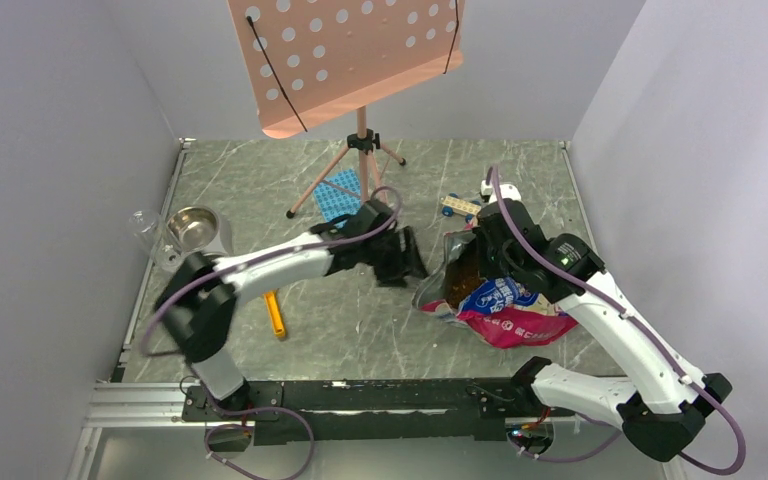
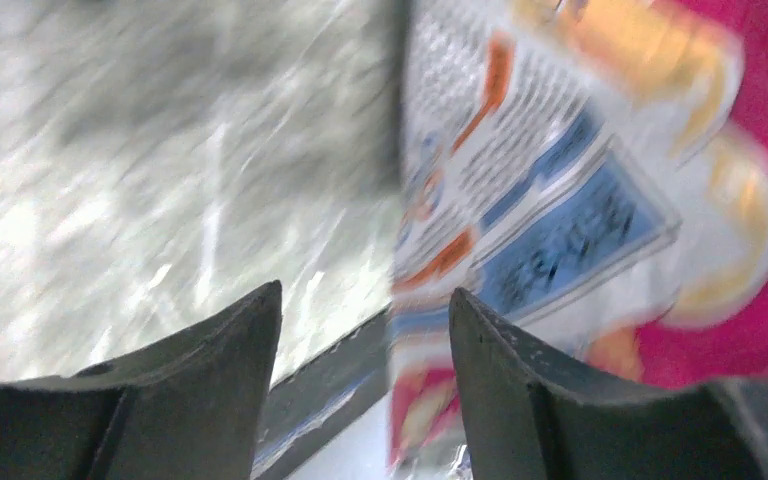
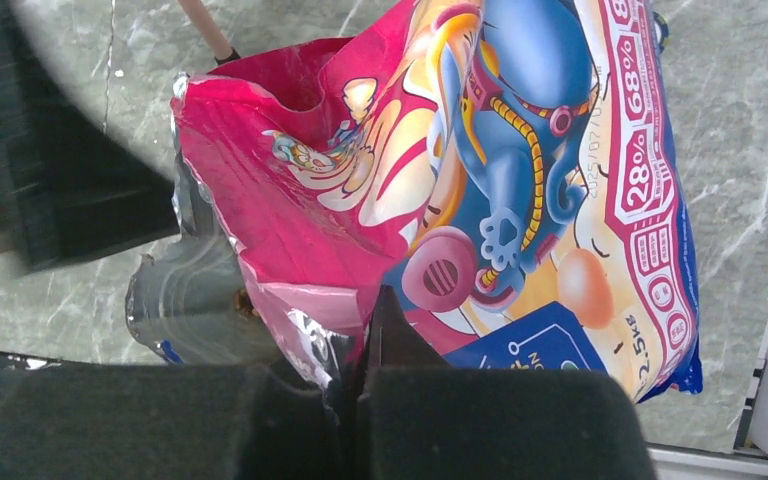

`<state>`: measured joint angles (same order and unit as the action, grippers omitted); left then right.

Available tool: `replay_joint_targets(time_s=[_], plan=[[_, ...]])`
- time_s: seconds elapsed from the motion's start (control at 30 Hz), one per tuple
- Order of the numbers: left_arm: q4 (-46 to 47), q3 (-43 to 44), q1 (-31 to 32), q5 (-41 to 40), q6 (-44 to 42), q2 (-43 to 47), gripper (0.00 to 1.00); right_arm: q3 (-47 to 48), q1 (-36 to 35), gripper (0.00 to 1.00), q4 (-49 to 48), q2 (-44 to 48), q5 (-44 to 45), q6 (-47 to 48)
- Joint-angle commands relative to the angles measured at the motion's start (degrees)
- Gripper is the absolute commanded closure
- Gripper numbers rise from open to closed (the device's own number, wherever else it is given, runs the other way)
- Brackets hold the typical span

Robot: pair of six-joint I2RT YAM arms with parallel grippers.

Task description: Serve the pet food

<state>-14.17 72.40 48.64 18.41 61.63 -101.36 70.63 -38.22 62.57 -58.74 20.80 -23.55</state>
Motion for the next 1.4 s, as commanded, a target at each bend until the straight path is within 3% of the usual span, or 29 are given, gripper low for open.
replay_joint_targets(time_s=[0.0, 0.07, 0.17, 0.37, 0.6, 1.07, 1.1, 1.2, 1.37], plan=[[-23.63, -6.81, -0.13, -15.95, -14.48, 18.41, 0.29, -1.51, 0.63, 1.0, -6.1, -0.16, -2.17, 2.86], [-39.16, -9.47, -0.29, -28.69, -11.18, 24.18, 0.12, -2.03, 0.6, 1.0, -6.47, 0.39, -3.3, 2.15], [-49.99, -14.3, -0.92, -41.52, -3.67, 30.59, 0.11, -2.93, 0.64, 1.0, -6.8, 1.38, -5.08, 0.8], [-45.51, -21.72, -5.05, -45.69, 0.29, 35.37, 0.46, -4.18, 0.62, 1.0, -6.85, 2.42, -7.43, 0.14], [-33.24, -29.54, -15.54, -39.4, -4.62, 36.63, 0.55, -3.52, 0.6, 1.0, -6.35, 2.83, -6.05, 0.86], [-22.53, -34.71, -22.42, -33.71, -10.03, 30.22, 0.65, -3.39, 0.62, 1.0, -6.65, 2.14, -6.83, 0.98], [-21.75, -34.9, -22.89, -32.96, -10.28, 29.43, 0.69, -3.35, 0.58, 1.0, -6.66, 2.09, -6.67, 1.19], [-19.4, -34.18, -23.59, -27.92, -14.14, 27.4, 0.99, -3.08, 0.6, 1.0, -6.85, 1.83, -6.38, 1.65], [-8.68, -36.86, -23.36, -13.71, -21.74, 29.23, 1.0, -2.52, 0.6, 1.0, -7.26, 1.42, -6.49, 1.36]])
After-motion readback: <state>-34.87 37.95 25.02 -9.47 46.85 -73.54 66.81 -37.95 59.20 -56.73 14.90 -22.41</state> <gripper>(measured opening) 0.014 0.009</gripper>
